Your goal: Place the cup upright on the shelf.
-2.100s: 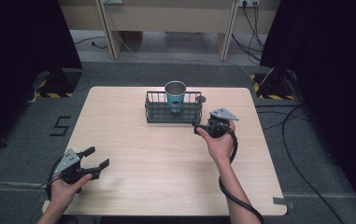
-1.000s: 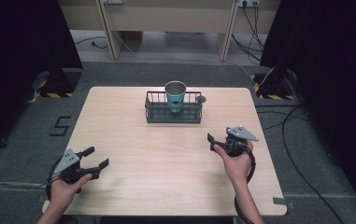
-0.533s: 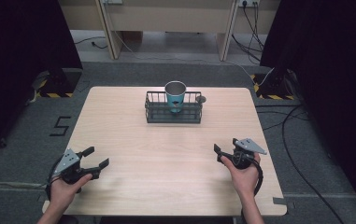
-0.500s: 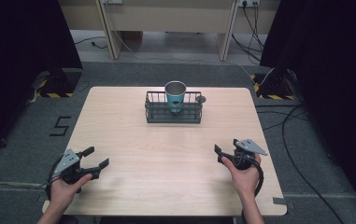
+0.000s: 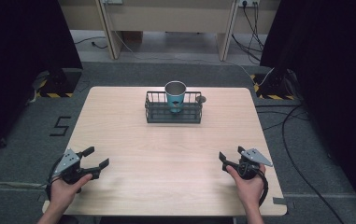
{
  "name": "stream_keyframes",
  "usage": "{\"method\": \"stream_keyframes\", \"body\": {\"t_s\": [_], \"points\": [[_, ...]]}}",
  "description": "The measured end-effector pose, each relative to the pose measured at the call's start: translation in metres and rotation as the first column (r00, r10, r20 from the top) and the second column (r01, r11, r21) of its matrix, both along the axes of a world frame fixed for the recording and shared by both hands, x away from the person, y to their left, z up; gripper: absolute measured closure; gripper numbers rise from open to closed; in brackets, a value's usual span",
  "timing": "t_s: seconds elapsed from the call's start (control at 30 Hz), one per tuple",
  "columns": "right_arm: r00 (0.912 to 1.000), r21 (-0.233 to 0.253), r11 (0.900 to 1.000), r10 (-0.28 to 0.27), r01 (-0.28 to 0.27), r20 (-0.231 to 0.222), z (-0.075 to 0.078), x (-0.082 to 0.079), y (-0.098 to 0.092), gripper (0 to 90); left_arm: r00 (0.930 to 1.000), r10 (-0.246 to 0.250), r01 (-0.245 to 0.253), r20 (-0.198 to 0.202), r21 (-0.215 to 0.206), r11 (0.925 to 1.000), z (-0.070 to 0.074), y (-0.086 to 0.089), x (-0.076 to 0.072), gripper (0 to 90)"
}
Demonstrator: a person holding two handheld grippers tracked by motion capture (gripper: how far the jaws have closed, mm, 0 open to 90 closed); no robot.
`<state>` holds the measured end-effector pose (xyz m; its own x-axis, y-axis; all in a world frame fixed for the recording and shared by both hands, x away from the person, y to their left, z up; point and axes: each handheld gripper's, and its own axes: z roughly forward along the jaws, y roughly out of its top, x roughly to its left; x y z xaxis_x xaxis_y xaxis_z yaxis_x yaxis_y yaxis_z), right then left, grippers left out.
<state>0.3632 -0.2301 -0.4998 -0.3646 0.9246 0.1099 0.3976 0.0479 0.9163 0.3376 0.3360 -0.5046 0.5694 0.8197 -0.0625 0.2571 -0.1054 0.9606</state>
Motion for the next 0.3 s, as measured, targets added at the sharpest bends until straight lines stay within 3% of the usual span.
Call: {"method": "stream_keyframes", "body": {"t_s": [0.3], "points": [[1.0,0.013,1.0,0.001,-0.001,0.007,-0.001,0.0002,0.0007,16.0,0.9999,-0.005,0.005,0.01,0.006,1.0,0.0005,-0.0003,0.0003,15.5]]}}
